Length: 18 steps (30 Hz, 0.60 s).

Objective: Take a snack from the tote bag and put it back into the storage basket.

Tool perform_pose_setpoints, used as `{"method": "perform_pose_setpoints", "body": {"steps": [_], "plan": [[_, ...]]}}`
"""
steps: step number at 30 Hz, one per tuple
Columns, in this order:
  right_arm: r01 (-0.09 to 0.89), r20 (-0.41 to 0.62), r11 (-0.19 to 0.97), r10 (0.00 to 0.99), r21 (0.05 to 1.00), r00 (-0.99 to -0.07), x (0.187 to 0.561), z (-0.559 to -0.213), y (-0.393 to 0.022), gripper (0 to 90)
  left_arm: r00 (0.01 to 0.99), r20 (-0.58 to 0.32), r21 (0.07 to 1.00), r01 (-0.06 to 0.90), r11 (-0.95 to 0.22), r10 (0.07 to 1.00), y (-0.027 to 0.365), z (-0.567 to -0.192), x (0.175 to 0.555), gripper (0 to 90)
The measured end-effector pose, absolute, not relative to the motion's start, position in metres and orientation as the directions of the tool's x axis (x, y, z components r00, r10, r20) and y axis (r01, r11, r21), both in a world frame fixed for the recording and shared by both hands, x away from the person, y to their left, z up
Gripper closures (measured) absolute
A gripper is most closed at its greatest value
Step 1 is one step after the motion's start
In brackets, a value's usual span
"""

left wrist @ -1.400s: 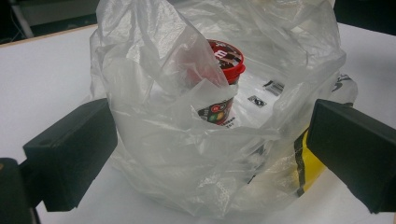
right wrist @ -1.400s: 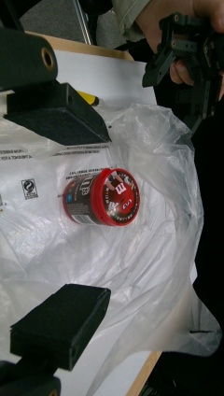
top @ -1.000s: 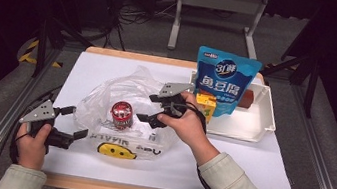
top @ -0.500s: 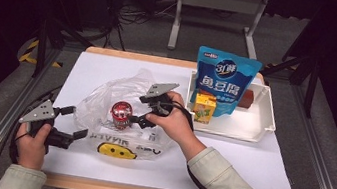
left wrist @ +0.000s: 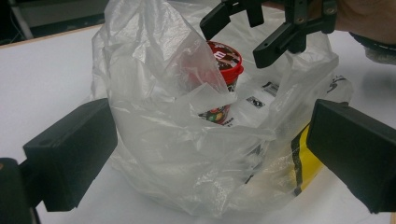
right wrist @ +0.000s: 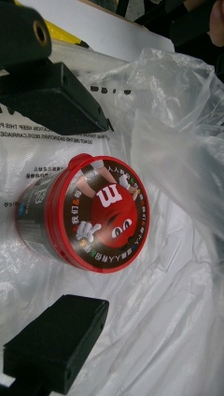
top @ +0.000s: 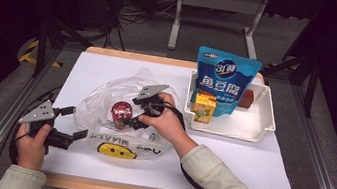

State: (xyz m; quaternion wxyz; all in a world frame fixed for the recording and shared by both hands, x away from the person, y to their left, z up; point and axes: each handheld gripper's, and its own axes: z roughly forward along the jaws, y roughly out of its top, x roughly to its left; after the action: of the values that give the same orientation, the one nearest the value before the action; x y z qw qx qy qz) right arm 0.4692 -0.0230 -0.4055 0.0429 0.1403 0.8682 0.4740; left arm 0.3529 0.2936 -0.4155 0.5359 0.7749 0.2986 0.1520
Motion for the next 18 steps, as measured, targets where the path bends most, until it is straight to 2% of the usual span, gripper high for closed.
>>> {"method": "perform_pose_setpoints", "body": {"steps": [18], "plan": [[0.202,0.052,0.553,0.274,0.809,-0.96,0.474,-0.426,-0.005,14.2,0.775,-0.085,0.922,0.299,-0.245,0.626,0.294,-0.417,0.354,2.4]]}}
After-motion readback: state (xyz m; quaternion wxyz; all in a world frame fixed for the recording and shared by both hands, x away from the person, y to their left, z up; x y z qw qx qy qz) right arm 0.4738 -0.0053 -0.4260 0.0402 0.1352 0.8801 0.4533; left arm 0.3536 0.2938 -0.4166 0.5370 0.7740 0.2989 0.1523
